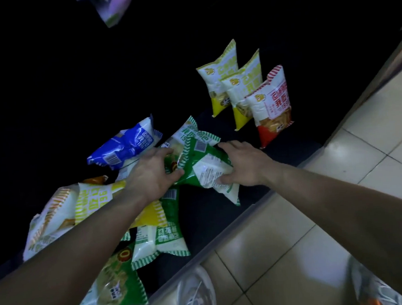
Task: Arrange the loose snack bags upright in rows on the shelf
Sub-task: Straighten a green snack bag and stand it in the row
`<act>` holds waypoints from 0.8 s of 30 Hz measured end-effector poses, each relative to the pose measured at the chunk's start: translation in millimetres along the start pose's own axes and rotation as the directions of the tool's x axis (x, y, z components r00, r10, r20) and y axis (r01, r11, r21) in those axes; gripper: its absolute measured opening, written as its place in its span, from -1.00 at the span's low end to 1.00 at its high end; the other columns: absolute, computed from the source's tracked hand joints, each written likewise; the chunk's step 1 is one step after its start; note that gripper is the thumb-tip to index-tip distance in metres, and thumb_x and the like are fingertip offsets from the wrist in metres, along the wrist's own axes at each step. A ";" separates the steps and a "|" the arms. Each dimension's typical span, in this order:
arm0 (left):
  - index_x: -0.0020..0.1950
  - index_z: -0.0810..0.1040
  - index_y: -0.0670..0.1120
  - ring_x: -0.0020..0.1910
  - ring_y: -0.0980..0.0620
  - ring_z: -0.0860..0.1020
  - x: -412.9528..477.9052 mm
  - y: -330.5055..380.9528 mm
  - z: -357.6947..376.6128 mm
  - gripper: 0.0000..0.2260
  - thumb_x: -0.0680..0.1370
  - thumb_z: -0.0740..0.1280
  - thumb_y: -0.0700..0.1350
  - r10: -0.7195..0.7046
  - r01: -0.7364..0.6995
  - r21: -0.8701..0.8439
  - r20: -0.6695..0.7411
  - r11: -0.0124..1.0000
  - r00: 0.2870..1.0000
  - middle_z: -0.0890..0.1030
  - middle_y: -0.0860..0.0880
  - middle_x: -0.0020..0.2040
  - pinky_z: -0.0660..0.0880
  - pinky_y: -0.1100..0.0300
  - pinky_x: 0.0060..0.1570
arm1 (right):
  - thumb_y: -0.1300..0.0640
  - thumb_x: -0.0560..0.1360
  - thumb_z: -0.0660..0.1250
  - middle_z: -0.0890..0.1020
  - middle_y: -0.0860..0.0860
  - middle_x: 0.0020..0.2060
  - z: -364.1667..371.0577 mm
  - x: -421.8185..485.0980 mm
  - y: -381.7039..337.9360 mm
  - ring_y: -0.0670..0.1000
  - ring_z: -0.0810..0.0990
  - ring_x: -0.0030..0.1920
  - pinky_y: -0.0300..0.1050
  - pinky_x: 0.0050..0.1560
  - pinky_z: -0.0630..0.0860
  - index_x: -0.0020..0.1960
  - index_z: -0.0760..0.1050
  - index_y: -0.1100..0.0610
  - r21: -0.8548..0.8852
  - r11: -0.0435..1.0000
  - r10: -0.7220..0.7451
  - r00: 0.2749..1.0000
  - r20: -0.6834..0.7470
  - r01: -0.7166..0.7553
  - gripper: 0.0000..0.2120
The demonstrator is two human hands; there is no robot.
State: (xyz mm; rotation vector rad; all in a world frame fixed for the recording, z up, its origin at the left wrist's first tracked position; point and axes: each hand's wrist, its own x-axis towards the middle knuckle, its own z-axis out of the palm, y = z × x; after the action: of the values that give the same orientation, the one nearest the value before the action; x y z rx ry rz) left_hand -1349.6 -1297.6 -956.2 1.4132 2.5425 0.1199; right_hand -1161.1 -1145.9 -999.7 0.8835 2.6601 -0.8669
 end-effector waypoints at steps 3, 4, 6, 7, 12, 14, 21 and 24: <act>0.46 0.34 0.04 0.30 -0.09 0.47 4.2 -2.9 5.5 -0.40 0.49 0.39 0.20 0.048 -0.047 -0.026 0.017 0.999 0.999 0.47 -0.06 0.36 0.49 -0.02 0.20 | -0.38 0.28 0.47 0.14 0.08 0.56 13.6 7.9 -11.8 0.21 0.16 0.50 0.19 0.43 0.27 0.62 -0.15 0.01 -0.058 0.998 0.012 0.999 0.039 -0.010 0.19; 0.46 0.34 0.04 0.27 -0.10 0.49 4.8 -3.4 7.1 -0.40 0.49 0.39 0.20 0.055 -0.054 -0.016 0.028 0.998 0.998 0.50 -0.07 0.33 0.50 -0.02 0.19 | -0.39 0.27 0.48 0.12 0.09 0.55 21.4 8.7 -14.8 0.22 0.15 0.50 0.20 0.43 0.27 0.61 -0.18 0.03 -0.092 0.996 0.020 0.999 0.040 -0.016 0.22; 0.48 0.31 0.05 0.24 -0.12 0.51 3.7 -4.2 8.3 -0.39 0.50 0.38 0.20 0.062 -0.066 0.059 0.072 0.996 0.995 0.55 -0.09 0.28 0.49 0.02 0.16 | -0.35 0.29 0.49 0.09 0.12 0.54 35.9 7.4 -20.3 0.25 0.14 0.49 0.19 0.41 0.29 0.61 -0.19 0.06 -0.162 0.987 0.024 1.000 0.009 -0.022 0.21; 0.49 0.30 0.05 0.22 -0.13 0.51 2.8 -4.8 9.2 -0.38 0.49 0.37 0.21 0.072 -0.082 0.103 0.093 0.991 0.993 0.56 -0.10 0.26 0.48 0.03 0.16 | -0.31 0.31 0.50 0.09 0.14 0.52 40.9 7.0 -21.5 0.26 0.16 0.47 0.19 0.39 0.33 0.60 -0.18 0.07 -0.186 0.982 0.017 1.000 -0.019 -0.021 0.18; 0.50 0.18 0.09 0.17 -0.12 0.52 -0.6 -7.4 12.0 -0.28 0.45 0.40 0.25 0.101 -0.135 0.189 0.179 0.973 0.979 0.58 -0.08 0.20 0.34 0.04 0.19 | -0.09 0.38 0.52 0.20 0.09 0.34 37.6 5.3 -7.4 0.20 0.35 0.31 0.15 0.19 0.50 0.57 0.02 0.01 -0.049 0.998 -0.039 0.988 -0.150 0.032 -0.05; 0.49 0.16 0.14 0.13 -0.12 0.55 -2.3 -5.4 11.3 -0.31 0.46 0.43 0.16 0.145 -0.166 0.131 0.155 0.977 0.977 0.61 -0.05 0.18 0.38 0.04 0.18 | -0.07 0.37 0.54 0.29 0.06 0.32 31.7 3.6 1.7 0.15 0.39 0.29 0.11 0.20 0.48 0.53 0.08 0.00 0.050 0.997 -0.042 0.983 -0.179 0.051 -0.09; 0.27 0.57 0.08 0.04 0.00 0.57 7.3 17.1 3.1 -0.68 0.52 0.43 -0.05 0.218 -0.235 -0.205 -0.100 0.950 0.971 0.60 -0.04 0.15 0.51 0.17 0.04 | 0.06 0.47 0.44 0.41 0.03 0.24 17.4 -5.6 18.9 0.13 0.43 0.23 0.13 0.19 0.46 0.27 0.28 -0.03 0.193 0.974 -0.048 0.940 -0.339 0.119 -0.53; 0.15 0.67 -0.01 -0.11 0.11 0.56 15.4 30.2 -2.3 -0.79 0.54 0.41 0.00 0.170 -0.220 -0.225 -0.222 0.949 0.960 0.65 -0.01 0.02 0.50 0.24 -0.02 | -0.08 0.41 0.44 0.35 0.03 0.30 7.4 -9.8 20.7 0.15 0.38 0.29 0.12 0.24 0.45 0.40 0.29 -0.08 0.209 0.976 0.029 0.912 -0.409 0.063 -0.38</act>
State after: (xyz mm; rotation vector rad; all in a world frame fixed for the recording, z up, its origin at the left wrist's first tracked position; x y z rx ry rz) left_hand -1333.0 -1268.4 -950.9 1.6173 2.4211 0.6223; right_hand -1140.8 -1141.5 -1011.8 1.2157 2.9657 -1.1015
